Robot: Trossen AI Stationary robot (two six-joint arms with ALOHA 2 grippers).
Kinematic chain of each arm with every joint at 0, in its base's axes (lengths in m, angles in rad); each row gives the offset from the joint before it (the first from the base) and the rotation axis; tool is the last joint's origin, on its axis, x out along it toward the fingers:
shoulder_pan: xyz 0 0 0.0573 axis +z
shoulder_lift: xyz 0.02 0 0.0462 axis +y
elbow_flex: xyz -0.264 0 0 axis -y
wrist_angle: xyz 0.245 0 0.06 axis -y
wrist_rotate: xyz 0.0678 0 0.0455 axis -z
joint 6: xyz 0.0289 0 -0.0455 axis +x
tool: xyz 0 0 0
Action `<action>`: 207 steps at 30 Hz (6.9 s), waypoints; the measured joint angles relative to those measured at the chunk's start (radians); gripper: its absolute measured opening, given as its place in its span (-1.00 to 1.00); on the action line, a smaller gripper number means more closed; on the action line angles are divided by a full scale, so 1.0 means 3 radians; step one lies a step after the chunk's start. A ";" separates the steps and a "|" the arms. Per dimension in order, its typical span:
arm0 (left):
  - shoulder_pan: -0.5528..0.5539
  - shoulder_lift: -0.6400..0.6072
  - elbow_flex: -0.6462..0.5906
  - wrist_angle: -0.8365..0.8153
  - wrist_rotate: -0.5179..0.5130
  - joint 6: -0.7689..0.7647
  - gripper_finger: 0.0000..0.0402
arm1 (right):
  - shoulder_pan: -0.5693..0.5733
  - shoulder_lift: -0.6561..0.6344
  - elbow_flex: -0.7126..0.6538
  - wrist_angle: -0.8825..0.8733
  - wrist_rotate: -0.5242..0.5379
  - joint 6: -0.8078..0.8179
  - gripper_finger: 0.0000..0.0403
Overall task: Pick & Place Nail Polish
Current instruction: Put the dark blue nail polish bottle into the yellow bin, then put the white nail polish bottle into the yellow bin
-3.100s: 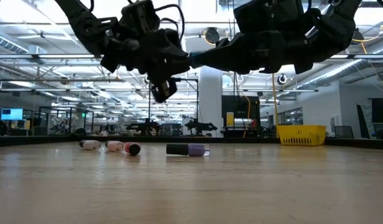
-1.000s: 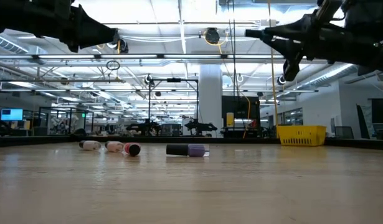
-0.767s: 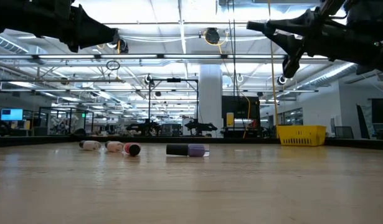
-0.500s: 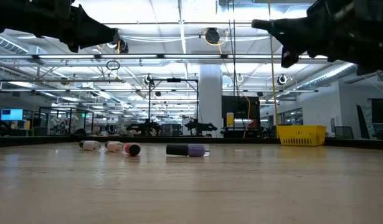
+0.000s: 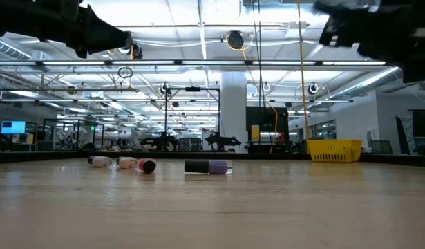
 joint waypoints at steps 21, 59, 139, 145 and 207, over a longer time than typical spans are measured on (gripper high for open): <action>0.0000 0.0000 0.0001 0.0000 0.0001 0.0000 -0.24 | 0.0037 0.0002 0.0000 0.0944 -0.1253 0.1008 -0.69; 0.0000 0.0000 0.0004 0.0001 0.0001 0.0001 -0.24 | 0.1345 -0.0578 0.0051 0.1608 0.0039 0.0781 -0.69; -0.0001 0.0000 0.0001 0.0059 0.0001 -0.0166 -0.24 | -0.2514 -0.0859 0.0168 -0.1872 0.0206 0.2342 0.05; -0.0001 -0.0003 0.0000 0.0190 0.0000 -0.0605 -0.24 | -0.2485 -0.0859 0.0168 -0.1756 -0.0159 0.2488 0.03; 0.0815 0.2514 0.0753 -0.2051 0.1825 -0.0926 -0.24 | -0.2430 -0.0857 0.0166 -0.1826 -0.0159 0.2347 0.03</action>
